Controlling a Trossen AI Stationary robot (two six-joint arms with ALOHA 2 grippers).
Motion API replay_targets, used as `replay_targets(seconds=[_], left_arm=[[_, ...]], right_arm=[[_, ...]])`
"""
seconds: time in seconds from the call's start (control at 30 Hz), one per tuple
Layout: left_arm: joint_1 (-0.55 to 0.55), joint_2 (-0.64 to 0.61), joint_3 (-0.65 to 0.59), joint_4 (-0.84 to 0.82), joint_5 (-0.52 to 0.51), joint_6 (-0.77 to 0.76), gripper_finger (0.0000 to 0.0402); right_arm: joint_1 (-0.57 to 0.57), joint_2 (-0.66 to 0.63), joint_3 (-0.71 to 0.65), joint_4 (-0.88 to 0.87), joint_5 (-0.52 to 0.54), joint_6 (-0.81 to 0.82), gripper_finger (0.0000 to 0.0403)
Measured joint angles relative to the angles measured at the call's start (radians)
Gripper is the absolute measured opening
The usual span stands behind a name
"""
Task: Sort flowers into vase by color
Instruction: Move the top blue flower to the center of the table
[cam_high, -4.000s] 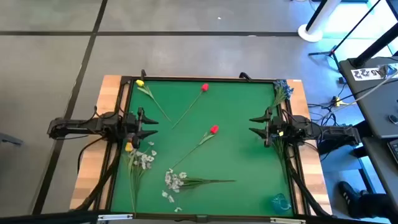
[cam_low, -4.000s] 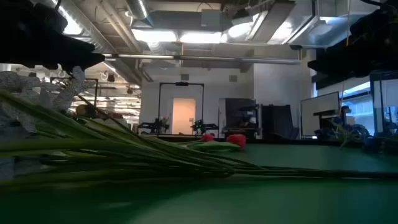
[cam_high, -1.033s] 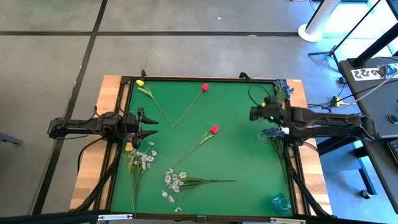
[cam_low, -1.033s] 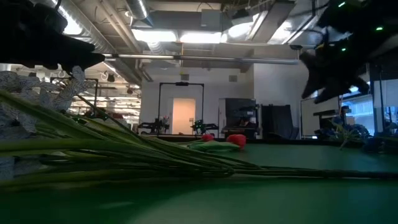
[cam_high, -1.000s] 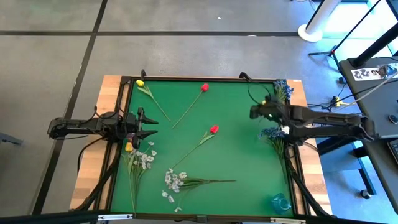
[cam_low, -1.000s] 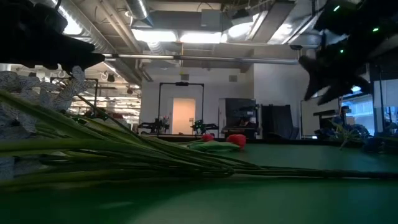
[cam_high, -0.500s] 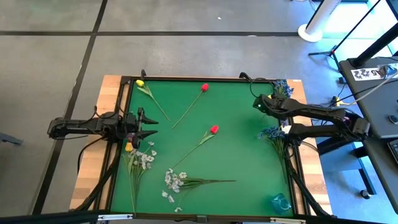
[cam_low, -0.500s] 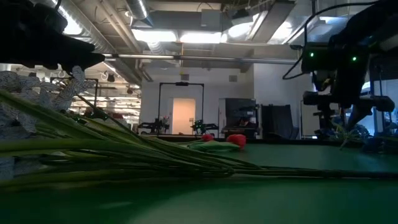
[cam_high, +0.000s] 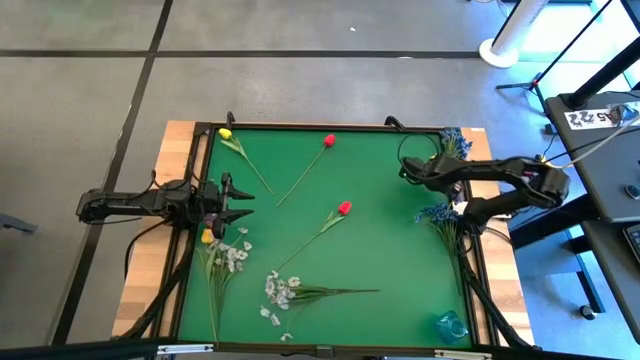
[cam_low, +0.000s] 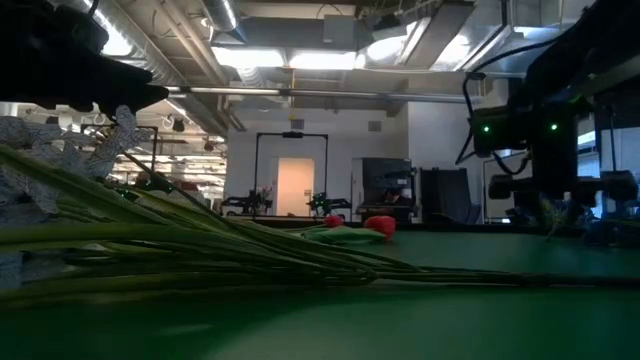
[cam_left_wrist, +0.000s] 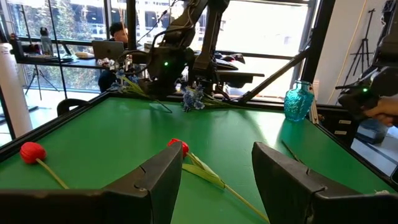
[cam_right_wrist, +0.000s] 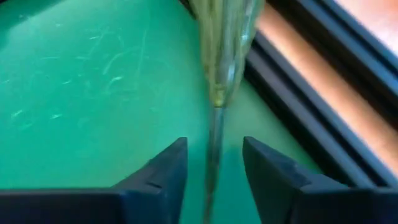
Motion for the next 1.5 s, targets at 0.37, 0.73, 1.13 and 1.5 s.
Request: replay_targets(seconds=[0.37, 0.73, 1.13, 1.5], left_arm=[[0.000, 0.000, 0.000, 0.000, 0.000, 0.000, 0.0190], [0.000, 0.000, 0.000, 0.000, 0.000, 0.000, 0.0190], [0.000, 0.000, 0.000, 0.000, 0.000, 0.000, 0.0190], [0.000, 0.000, 0.000, 0.002, 0.000, 0.000, 0.0190]], right_arm=[[0.163, 0.004, 0.176, 0.065, 0.103, -0.230, 0.0033], [0.679, 0.003, 0.386, 0.053, -0.046, -0.397, 0.0021], [1.059, 0.074, 0.384, -0.132, -0.110, -0.037, 0.0020], [0.982, 0.278, 0.384, -0.072, -0.291, -0.228, 0.0038]])
